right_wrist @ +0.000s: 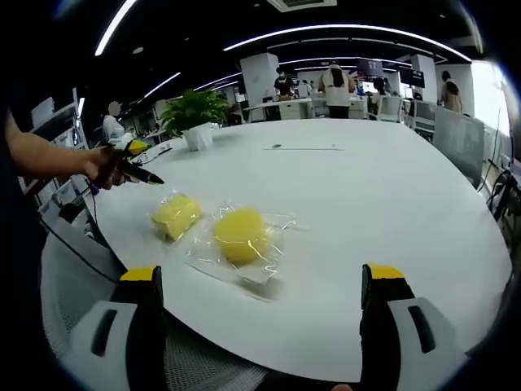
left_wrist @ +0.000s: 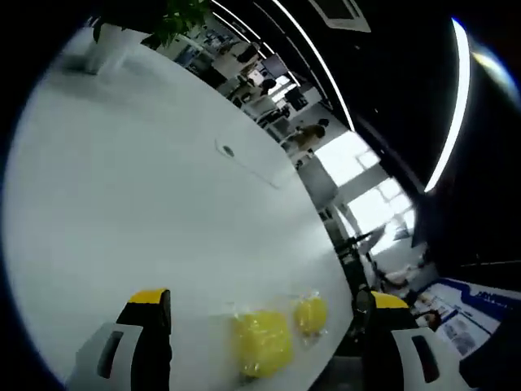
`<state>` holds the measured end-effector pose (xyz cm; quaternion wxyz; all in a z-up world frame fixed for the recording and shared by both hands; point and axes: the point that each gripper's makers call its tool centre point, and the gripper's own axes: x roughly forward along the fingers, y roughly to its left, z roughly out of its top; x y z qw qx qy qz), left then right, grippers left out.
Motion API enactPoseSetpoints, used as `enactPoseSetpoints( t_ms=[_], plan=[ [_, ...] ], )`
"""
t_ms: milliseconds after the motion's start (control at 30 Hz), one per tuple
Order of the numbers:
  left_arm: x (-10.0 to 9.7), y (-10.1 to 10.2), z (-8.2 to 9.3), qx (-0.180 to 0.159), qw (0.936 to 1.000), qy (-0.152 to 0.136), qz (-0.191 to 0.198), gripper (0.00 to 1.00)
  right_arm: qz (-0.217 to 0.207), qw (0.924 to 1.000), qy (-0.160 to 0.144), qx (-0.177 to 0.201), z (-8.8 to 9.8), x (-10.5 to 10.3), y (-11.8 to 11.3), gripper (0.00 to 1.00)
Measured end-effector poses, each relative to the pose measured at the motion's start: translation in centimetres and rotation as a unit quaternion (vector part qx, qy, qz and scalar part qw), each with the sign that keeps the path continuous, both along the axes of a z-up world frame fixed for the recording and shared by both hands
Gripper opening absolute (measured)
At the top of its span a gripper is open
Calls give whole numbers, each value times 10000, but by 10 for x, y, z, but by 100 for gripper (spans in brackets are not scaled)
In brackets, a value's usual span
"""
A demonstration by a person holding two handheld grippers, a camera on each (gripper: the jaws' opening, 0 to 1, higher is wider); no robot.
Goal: Compare the silicone blocks by pressing each to a similar depth, holding the contact briefly, and releasing to observe deformation and rebound differences across the visible hardness samples.
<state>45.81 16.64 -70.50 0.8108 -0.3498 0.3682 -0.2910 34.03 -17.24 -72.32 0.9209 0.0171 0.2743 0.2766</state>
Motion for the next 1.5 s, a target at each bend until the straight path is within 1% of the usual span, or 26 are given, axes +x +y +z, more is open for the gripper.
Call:
enactPoseSetpoints(
  t_ms=[67,200,300,333,433,533,667,700,733,767,800,900,1033,1100,1133,1167,1233,1333,1500],
  plan=[
    [3,-2,1,-46,10000,48,-12,100,-14,10000,-11,10,1,0,0,96],
    [10,-7,1,-85,9999,77,-66,97,-38,10000,-7,31,1,-1,-1,96],
    [11,-10,-5,-49,9998,173,-105,92,-41,10000,26,22,-1,-2,-1,96],
    [8,-14,-6,-4,9997,209,-109,90,-45,10000,28,22,-1,-2,-2,96],
    [5,-15,-19,191,9994,239,-182,84,-77,10000,26,29,-1,0,-4,96],
    [1,-18,-27,273,9988,298,-264,79,-86,10000,20,25,-1,1,-5,96],
    [-9,-22,-39,476,9972,324,-471,64,-91,9999,7,42,1,2,-5,96],
    [-10,-21,-42,505,9973,231,-471,56,-87,10000,9,45,1,1,-4,96],
    [-10,-20,-43,491,9974,228,-468,51,-72,10000,16,45,0,1,-3,96],
    [-12,-19,-47,349,9981,333,-390,49,-66,10000,20,43,0,0,-3,96],
    [-11,-17,-50,314,9982,380,-350,48,-44,10000,34,36,-1,-1,-2,96],
    [-17,-22,-52,235,9979,414,-446,40,-13,10000,61,16,-3,-2,-2,96],
    [-15,-26,-56,172,9978,453,-444,27,2,10000,76,-20,-2,-4,-6,96],
    [-7,-23,-60,107,9976,682,-109,25,-3,10000,78,-37,-3,-4,-8,96],
    [-2,-23,-61,22,9969,781,121,25,-8,10000,86,-45,-3,-3,-9,96],
    [-2,-23,-60,11,9974,714,74,23,-16,10000,83,-51,-3,-3,-10,96],
    [-1,-25,-61,10,9973,730,98,19,-27,10000,75,-37,-2,-3,-11,96],
    [-2,-29,-64,-15,9968,802,53,18,-33,10000,83,-27,-3,-4,-12,95],
    [-7,-35,-69,98,9966,810,-136,15,-33,9999,135,23,-5,-6,-13,95]
  ],
)
